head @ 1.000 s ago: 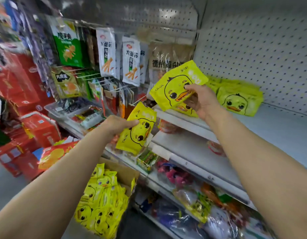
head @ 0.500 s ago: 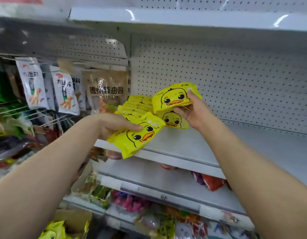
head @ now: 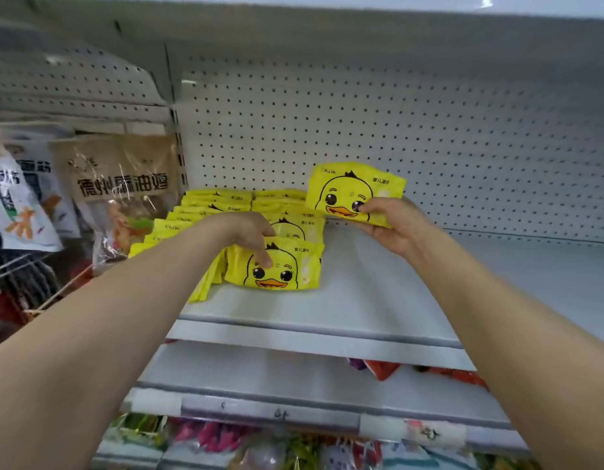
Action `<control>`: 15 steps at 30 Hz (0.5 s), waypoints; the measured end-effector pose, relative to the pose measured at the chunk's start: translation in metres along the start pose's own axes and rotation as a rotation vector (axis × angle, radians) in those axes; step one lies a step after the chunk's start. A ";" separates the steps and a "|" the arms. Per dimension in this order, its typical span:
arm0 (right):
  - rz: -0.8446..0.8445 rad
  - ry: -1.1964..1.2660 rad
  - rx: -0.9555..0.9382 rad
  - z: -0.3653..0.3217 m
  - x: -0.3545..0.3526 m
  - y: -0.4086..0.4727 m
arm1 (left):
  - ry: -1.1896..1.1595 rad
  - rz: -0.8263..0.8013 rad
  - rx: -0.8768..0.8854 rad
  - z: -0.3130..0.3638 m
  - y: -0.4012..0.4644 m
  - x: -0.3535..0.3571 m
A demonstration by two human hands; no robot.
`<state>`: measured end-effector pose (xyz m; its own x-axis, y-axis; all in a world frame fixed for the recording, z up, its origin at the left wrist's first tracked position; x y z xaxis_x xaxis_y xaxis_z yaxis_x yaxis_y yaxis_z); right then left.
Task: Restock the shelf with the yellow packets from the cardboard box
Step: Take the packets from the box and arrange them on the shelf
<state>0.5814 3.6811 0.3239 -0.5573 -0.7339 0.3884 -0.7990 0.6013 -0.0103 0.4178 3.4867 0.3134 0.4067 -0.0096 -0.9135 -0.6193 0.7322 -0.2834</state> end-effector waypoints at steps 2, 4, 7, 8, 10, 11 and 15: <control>-0.043 -0.043 -0.002 -0.002 -0.007 0.007 | 0.065 -0.002 0.009 0.003 0.017 -0.001; -0.093 -0.066 -0.002 -0.004 -0.012 0.012 | 0.085 0.007 0.027 0.004 0.031 -0.001; -0.137 -0.114 -0.024 -0.005 -0.015 0.020 | 0.092 0.052 0.071 0.007 0.050 -0.005; -0.135 -0.130 -0.033 -0.004 -0.017 0.022 | 0.101 0.059 0.085 0.009 0.055 -0.005; -0.116 -0.151 -0.042 -0.002 -0.020 0.030 | 0.130 0.071 0.108 0.012 0.064 -0.006; -0.102 -0.170 -0.045 -0.001 -0.022 0.033 | 0.153 0.080 0.113 0.013 0.067 -0.006; -0.046 -0.268 -0.080 0.001 -0.022 0.044 | 0.157 0.142 0.104 0.011 0.075 -0.008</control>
<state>0.5588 3.7233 0.3139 -0.5693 -0.8119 0.1292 -0.8104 0.5807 0.0782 0.3753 3.5493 0.3024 0.2061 -0.0015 -0.9785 -0.5867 0.8001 -0.1248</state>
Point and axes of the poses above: each hand's wrist, its own y-axis towards the middle knuckle, its own x-axis out of the palm, z = x × y, the point moved 3 cm from there along y, towards the middle knuckle, and after that the axes turned 1 degree about -z, right-handed, at the moved point
